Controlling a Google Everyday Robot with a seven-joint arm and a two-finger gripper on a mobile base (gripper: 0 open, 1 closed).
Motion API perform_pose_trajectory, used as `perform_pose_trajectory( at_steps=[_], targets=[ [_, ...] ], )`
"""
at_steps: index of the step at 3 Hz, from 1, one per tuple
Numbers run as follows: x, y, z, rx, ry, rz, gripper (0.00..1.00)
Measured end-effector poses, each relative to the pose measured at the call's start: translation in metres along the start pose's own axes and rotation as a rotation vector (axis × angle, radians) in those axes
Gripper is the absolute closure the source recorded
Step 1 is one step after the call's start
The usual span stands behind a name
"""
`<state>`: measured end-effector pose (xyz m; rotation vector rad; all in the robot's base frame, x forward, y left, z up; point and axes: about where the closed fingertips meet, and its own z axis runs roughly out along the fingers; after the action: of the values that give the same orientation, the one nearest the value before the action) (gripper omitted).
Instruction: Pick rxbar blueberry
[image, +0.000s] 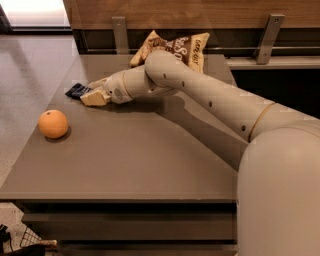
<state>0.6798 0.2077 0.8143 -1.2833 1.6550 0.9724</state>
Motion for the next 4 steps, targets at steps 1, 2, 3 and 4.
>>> perform_pose_trajectory(
  at_steps=[1,2,3,4],
  targets=[
    [-0.0011,0.0001,-0.0005,0.000,0.000,0.000,1.00],
    [-0.0012,0.0001,-0.0005,0.000,0.000,0.000,1.00],
    [-0.0014,0.0001,-0.0005,0.000,0.000,0.000,1.00],
    [-0.0016,0.0002,-0.0006,0.000,0.000,0.000,1.00]
  ],
)
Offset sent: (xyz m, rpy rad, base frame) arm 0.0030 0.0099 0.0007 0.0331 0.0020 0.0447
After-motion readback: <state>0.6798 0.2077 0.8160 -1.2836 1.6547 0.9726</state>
